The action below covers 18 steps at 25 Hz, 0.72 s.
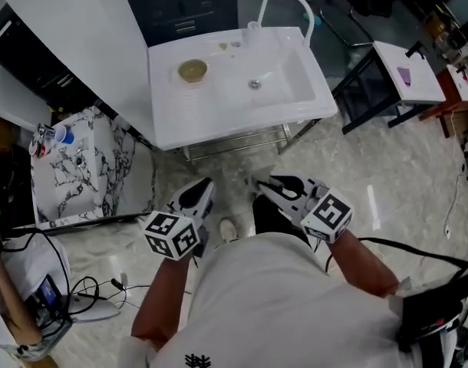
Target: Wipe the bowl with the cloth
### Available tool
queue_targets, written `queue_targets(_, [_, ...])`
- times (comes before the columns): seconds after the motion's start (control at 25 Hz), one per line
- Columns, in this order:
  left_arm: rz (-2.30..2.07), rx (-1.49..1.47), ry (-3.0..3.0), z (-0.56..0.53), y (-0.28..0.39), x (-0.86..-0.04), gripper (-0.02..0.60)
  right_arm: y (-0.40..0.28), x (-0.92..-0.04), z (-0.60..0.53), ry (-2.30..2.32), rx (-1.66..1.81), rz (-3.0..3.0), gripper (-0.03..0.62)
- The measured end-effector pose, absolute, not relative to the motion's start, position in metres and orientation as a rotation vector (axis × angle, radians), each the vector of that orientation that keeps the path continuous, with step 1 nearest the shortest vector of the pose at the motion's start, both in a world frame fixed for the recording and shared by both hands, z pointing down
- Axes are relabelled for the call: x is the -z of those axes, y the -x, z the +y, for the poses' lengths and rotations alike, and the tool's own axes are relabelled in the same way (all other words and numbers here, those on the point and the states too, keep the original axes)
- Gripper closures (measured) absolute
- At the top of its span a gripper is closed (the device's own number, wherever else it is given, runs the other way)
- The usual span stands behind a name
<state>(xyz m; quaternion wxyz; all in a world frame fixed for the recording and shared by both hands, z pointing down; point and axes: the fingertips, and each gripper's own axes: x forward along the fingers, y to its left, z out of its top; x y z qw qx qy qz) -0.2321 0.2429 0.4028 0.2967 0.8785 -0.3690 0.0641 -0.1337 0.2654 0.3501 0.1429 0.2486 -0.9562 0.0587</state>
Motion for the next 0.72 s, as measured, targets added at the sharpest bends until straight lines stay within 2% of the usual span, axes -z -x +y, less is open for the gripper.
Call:
queue_targets(0.08, [-0.988,-0.168,-2.305,0.217,0.235,-0.41,0.506,0.132,-0.353,0.24,-0.739,-0.183,-2.761,0.551])
queue_targets(0.16, [-1.008,-0.16,-2.267,0.187,0.238,-0.418,0.492,0.13,-0.358,0.212,-0.746,-0.203,-2.759,0.551])
queue_targets(0.72, [-1.278,0.001,-1.752,-0.05,0.255,-0.496,0.457,0.083,-0.362,0.007,-0.499,-0.083,-2.811,0.551])
